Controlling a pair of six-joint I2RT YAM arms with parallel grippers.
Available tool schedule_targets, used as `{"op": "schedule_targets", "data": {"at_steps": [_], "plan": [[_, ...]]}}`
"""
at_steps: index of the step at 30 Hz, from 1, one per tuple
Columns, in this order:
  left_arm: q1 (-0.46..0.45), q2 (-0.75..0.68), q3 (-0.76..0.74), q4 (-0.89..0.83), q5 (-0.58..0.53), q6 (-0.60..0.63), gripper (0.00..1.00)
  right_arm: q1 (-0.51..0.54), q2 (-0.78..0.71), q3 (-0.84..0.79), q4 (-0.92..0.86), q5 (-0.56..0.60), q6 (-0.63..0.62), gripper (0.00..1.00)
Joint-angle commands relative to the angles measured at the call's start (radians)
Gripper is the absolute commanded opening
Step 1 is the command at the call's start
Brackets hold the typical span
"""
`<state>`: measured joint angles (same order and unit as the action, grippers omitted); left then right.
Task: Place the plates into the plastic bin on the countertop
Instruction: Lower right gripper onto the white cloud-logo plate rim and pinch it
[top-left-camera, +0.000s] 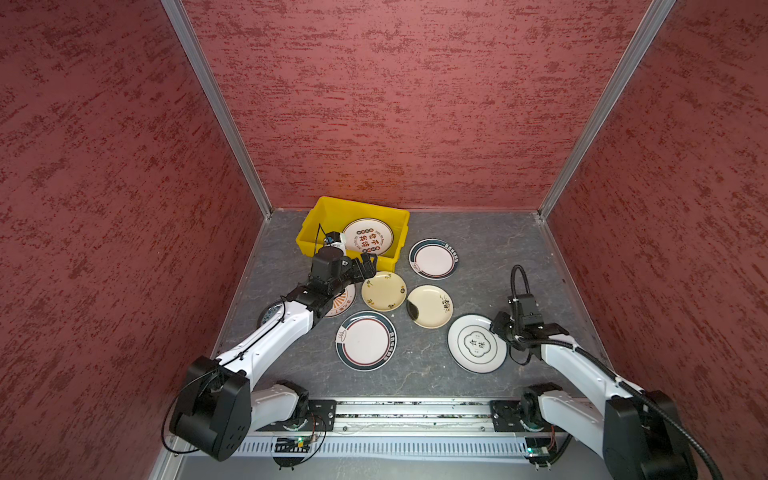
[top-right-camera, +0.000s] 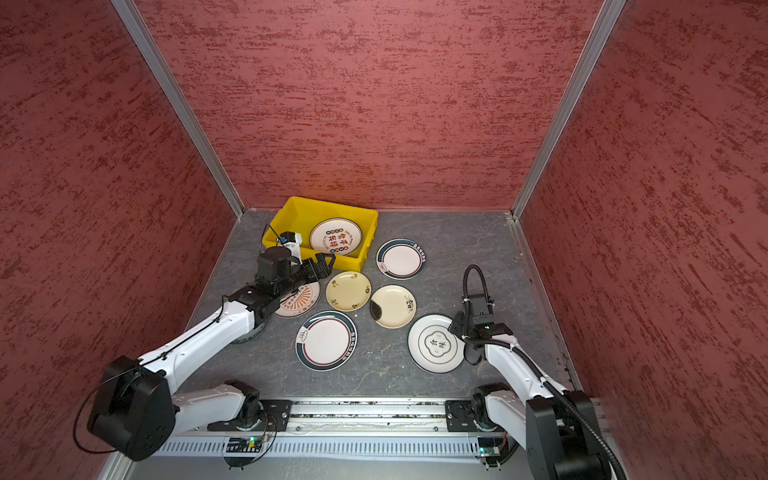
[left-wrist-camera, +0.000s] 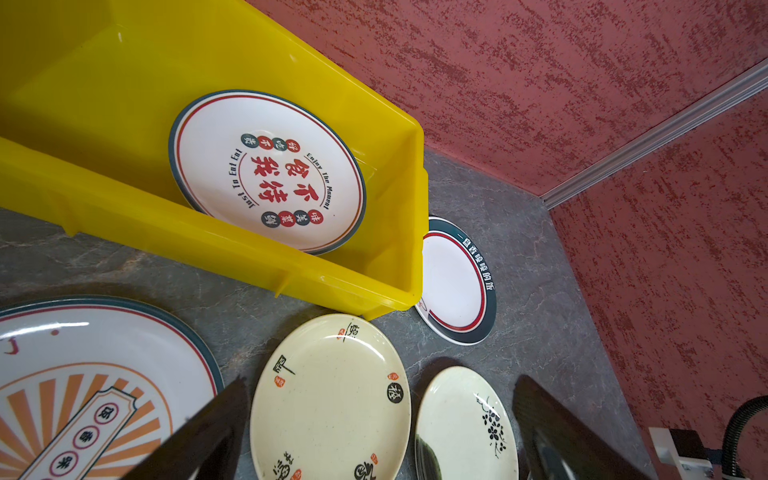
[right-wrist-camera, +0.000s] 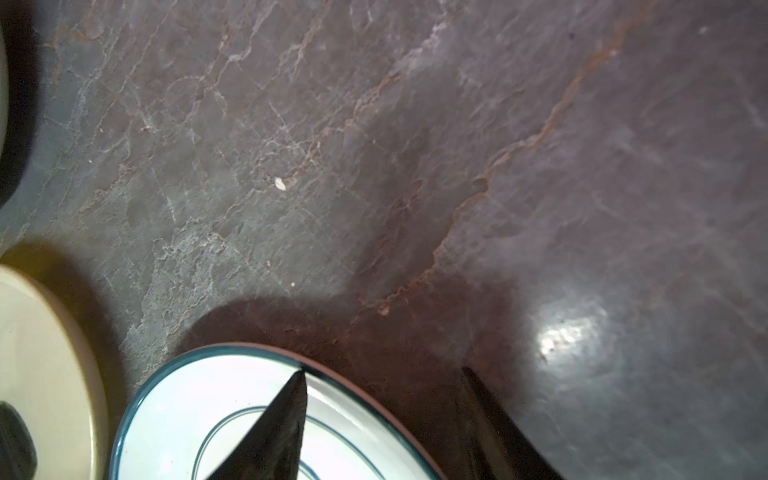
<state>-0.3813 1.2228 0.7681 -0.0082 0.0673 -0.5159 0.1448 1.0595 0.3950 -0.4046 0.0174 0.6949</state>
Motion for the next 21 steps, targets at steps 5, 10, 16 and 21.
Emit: {"op": "schedule_targets", "data": {"at_steps": [5,10,16,21], "plan": [[0.004,-0.034,-0.011,-0.011,0.026,0.002,1.00,-0.004,0.029,-0.006,0.023,0.005,-0.017,0.59],[0.004,-0.036,-0.007,-0.024,0.025,0.002,0.99,-0.004,0.026,-0.003,0.027,0.031,-0.002,0.57],[0.005,-0.051,-0.007,-0.036,0.015,0.002,0.99,-0.004,0.046,0.008,0.012,0.062,0.013,0.53],[0.007,-0.061,-0.012,-0.040,0.015,0.001,0.99,-0.004,0.011,-0.002,-0.009,0.094,0.041,0.50]]}}
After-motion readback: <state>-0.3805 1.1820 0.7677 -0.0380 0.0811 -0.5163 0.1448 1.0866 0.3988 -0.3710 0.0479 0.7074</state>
